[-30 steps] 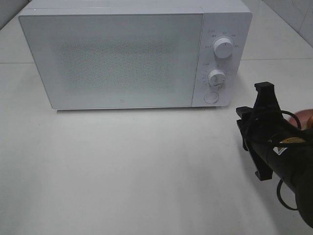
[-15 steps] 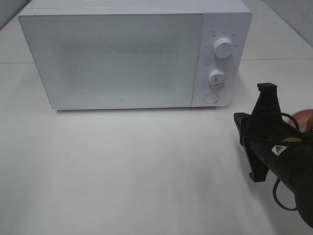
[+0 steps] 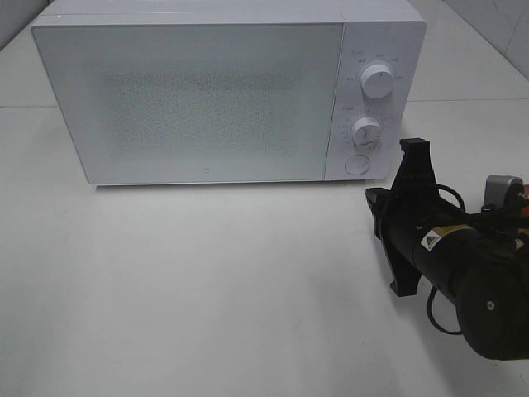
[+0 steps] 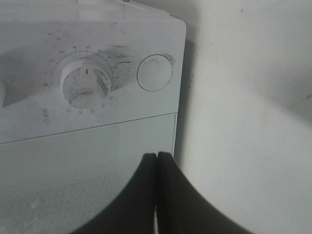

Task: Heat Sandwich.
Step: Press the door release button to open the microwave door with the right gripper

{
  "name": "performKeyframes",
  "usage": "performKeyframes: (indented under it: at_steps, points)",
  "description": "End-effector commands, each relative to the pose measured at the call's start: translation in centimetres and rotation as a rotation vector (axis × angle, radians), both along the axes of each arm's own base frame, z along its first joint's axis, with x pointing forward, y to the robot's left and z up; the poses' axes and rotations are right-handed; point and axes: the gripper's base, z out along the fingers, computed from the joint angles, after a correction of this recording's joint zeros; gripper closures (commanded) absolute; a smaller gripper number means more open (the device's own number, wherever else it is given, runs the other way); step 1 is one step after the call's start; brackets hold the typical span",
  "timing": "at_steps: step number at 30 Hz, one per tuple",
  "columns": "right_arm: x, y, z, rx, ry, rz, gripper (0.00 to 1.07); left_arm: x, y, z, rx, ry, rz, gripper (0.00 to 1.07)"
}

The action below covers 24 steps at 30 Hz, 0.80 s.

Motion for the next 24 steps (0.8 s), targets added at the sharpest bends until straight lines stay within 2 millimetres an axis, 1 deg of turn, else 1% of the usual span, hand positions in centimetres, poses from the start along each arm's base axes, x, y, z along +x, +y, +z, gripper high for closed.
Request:
performKeyframes:
  at_steps: [1,2,3,6,7,8,11,15,16,20,22,24]
  points:
    - [1.1,0.2,-0.2,0.01,-0.007,0.014,1.06,-0.3,0.0,0.0,-0.002,-0.021,0.001,0.05]
    - [1.6,0.3,-0.4,0.018,-0.004,0.02,1.06,-0.3,0.0,0.0,-0.002,-0.021,0.001,0.05]
    - [1.6,0.3,-0.4,0.018,-0.004,0.02,1.06,-0.3,0.0,0.0,-0.002,-0.021,0.001,0.05]
    - [2.4,0.3,-0.9,0.039,0.002,0.027,1.06,-0.3,0.0,0.0,-0.002,-0.021,0.001,0.05]
    - [3.1,0.3,-1.1,0.04,0.0,0.027,1.06,-0.3,0.0,0.0,-0.002,-0.021,0.001,0.05]
    - [3.1,0.3,-1.1,0.04,0.0,0.027,1.06,-0.3,0.0,0.0,-0.002,-0.021,0.001,0.05]
    - [4.2,-0.2,-1.4,0.041,0.006,0.006,1.06,-0.3,0.0,0.0,-0.002,-0.021,0.001,0.05]
    - [4.9,-0.4,-1.5,0.042,0.026,-0.006,1.06,-0.3,0.0,0.0,-0.002,-0.021,0.001,0.05]
    - [5.5,-0.4,-1.7,0.04,0.04,-0.009,1.06,-0.3,0.0,0.0,-0.002,-0.021,0.001,0.05]
    - [6.3,-0.4,-2.1,0.041,0.057,-0.012,1.06,-0.3,0.0,0.0,-0.002,-0.021,0.001,0.05]
    - [7.3,-0.6,-2.3,0.037,0.069,-0.025,1.06,-0.3,0.0,0.0,-0.002,-0.021,0.001,0.05]
    - [7.7,-0.6,-2.3,0.031,0.072,-0.026,1.06,-0.3,0.0,0.0,-0.002,-0.021,0.001,0.05]
